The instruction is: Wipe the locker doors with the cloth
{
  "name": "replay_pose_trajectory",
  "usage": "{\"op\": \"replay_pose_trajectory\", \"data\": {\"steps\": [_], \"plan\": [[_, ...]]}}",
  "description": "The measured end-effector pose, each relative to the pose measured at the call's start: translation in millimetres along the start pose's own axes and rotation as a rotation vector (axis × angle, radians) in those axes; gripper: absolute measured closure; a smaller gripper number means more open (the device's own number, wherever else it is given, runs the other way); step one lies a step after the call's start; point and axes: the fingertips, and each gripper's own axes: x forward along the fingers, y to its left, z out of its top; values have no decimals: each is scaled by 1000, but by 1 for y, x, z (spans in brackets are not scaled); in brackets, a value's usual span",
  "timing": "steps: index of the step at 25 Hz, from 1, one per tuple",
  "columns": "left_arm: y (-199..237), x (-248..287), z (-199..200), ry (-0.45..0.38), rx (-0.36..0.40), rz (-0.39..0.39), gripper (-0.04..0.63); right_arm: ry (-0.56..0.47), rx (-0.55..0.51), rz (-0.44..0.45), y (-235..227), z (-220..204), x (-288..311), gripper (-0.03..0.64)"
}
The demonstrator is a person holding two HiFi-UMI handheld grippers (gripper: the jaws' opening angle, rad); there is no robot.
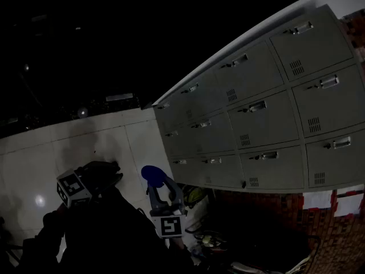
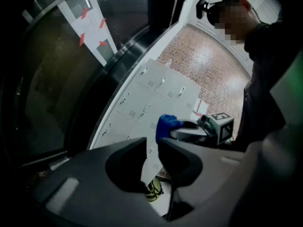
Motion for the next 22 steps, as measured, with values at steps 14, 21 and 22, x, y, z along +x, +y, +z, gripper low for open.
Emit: {"op": "replay_pose_trajectory", "data": {"steps": [14, 21, 22], "plan": [[121, 138, 116, 9, 0, -65, 538, 19, 57, -142, -179, -25, 101, 486], [182, 212, 156, 64, 29, -204, 537, 48, 116, -244, -250, -40, 156, 486], [194, 225, 163, 74, 32, -229, 538, 70, 118, -261, -262, -43, 167, 486]]}}
